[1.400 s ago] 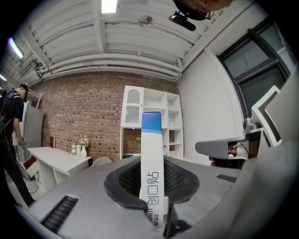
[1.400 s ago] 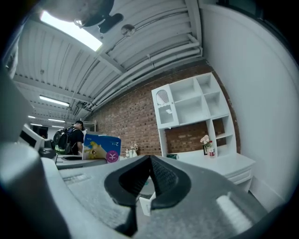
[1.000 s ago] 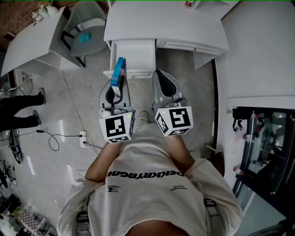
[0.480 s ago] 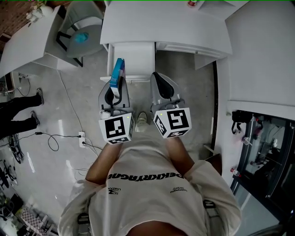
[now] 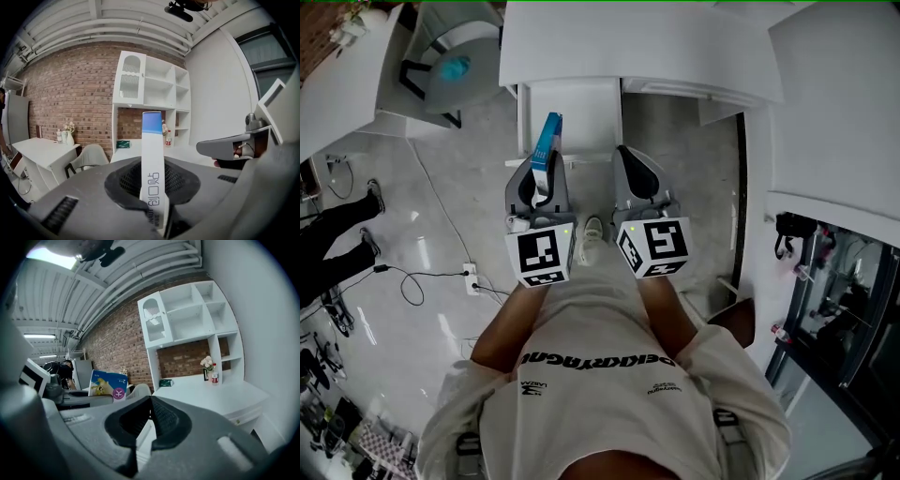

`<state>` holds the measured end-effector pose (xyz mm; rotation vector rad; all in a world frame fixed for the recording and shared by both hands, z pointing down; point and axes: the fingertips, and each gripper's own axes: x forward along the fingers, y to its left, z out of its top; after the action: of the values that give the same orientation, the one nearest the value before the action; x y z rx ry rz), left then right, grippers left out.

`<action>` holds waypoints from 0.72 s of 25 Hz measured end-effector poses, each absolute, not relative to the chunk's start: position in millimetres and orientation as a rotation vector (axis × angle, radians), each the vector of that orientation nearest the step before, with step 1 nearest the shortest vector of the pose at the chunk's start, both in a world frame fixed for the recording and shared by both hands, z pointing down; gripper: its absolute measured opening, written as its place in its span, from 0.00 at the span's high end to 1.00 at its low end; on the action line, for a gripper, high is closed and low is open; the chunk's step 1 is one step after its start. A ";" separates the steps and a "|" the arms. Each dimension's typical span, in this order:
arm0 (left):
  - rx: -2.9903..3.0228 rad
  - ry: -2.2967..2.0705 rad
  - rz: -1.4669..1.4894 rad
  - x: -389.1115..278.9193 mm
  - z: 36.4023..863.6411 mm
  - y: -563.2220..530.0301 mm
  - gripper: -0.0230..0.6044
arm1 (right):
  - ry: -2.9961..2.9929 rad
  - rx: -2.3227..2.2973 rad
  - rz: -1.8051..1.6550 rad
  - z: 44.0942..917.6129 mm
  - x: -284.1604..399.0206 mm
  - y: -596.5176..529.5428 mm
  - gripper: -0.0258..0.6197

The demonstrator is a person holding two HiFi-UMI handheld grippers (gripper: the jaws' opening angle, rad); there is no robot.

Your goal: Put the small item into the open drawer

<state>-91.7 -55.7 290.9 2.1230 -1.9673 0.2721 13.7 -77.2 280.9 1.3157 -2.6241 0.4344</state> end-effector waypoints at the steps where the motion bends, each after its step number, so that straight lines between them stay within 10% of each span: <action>1: 2.124 -1.950 0.280 -95.1 297.3 -61.9 0.86 | -2.610 1.318 0.443 286.9 9.5 -82.3 0.97; 18: 2.124 -1.681 0.479 -129.7 415.0 -159.8 0.86 | -2.410 1.351 0.595 396.4 -39.1 -160.5 0.97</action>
<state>-129.7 -159.8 415.0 2.1237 -1.6805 0.4791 -39.1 -160.5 396.4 1.3515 -2.4102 0.5947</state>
